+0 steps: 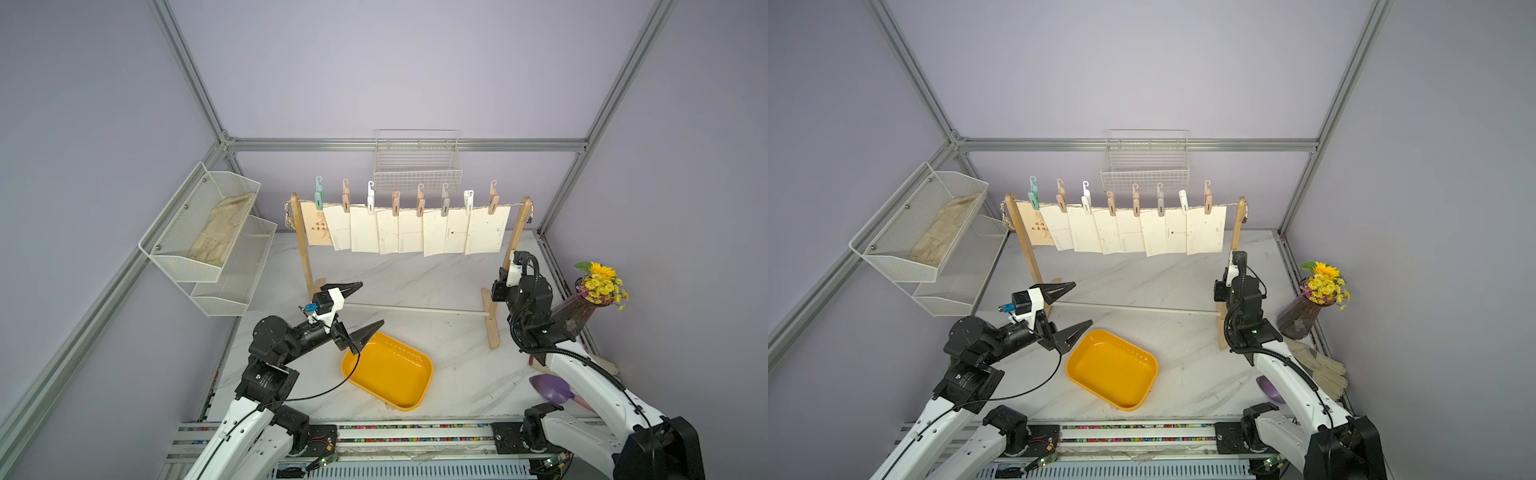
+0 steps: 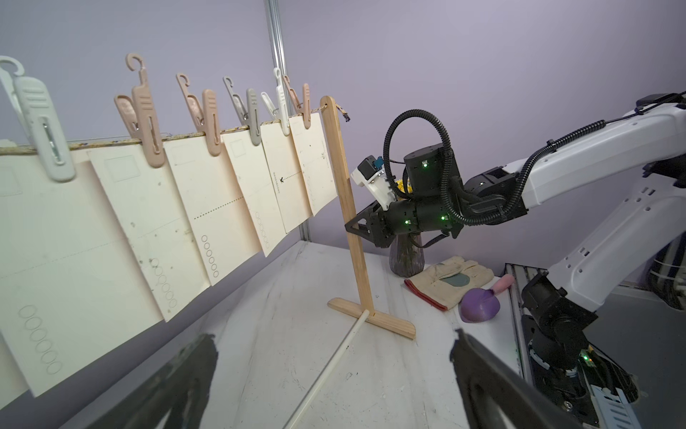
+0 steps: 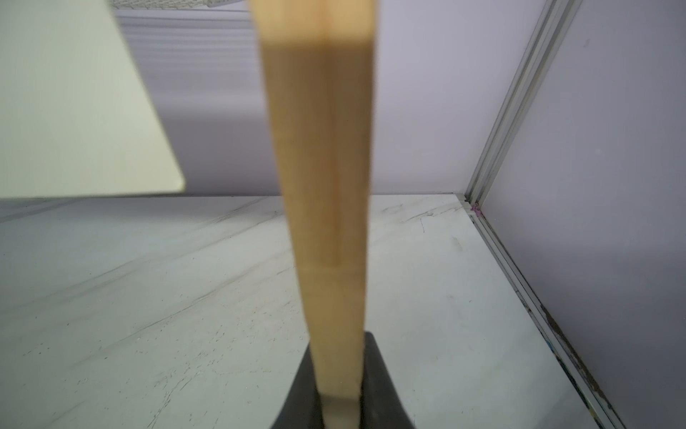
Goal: Remove the postcards from the strings
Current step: Move the clothesline to the center of the board.
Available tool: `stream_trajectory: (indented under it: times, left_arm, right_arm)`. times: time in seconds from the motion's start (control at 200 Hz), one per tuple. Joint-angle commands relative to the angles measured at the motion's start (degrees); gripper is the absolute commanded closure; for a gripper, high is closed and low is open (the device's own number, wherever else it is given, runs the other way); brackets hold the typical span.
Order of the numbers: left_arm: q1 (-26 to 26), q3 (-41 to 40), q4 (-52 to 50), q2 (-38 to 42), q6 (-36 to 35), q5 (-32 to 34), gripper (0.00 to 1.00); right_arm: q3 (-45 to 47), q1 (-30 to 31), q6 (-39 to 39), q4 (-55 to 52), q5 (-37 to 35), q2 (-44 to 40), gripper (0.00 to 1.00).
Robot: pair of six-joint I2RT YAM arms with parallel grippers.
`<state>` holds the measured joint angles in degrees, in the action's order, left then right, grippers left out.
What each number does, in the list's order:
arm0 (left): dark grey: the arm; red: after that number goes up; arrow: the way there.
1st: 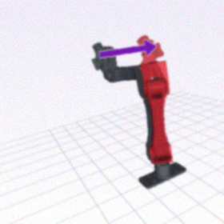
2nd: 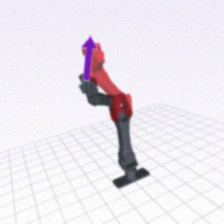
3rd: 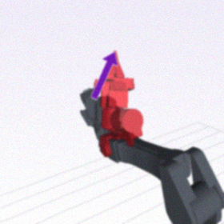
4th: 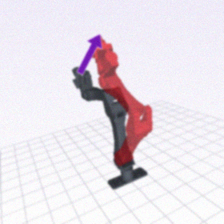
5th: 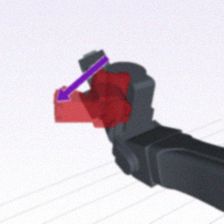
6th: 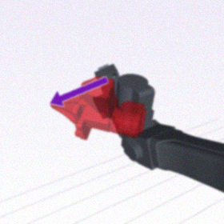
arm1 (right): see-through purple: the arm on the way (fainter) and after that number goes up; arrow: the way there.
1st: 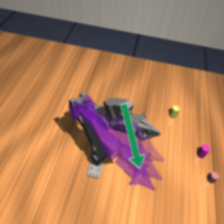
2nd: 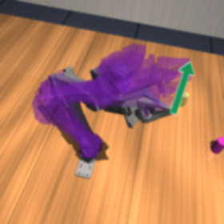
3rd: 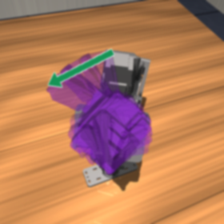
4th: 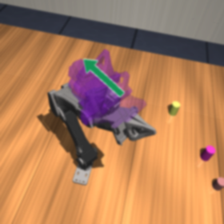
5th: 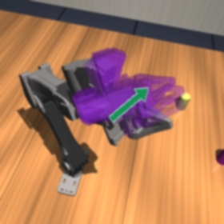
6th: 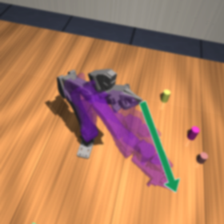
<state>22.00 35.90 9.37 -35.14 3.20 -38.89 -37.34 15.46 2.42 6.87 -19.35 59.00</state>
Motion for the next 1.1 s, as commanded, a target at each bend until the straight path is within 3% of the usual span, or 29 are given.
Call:
stream_trajectory:
  times: [0.0,0.375,0.87,0.97,1.095]
  left_arm:
    - [1.01,3.99,1.88,0.07,-0.43,-2.12,0.0]
    - [4.6,7.74,3.06,-4.15,-1.8,-2.59,0.0]
    - [11.65,15.56,5.46,-15.01,-4.13,-3.3,0.0]
    - [13.16,17.19,5.48,-17.2,-4.82,-3.53,0.0]
    - [14.12,19.64,5.43,-20.42,-3.89,-4.96,0.0]
  right_arm:
    - [-2.79,2.86,7.65,-4.65,-7.85,-2.32,0.91]
    - [-1.44,10.09,13.41,-15.55,-15.22,-6.28,0.91]
    - [-0.51,14.0,24.65,-28.6,-23.06,-12.66,0.88]
    - [-2.19,14.16,24.77,-31.98,-21.14,-13.27,0.8]
    - [-5.78,14.16,22.85,-38.3,-14.99,-14.15,0.52]
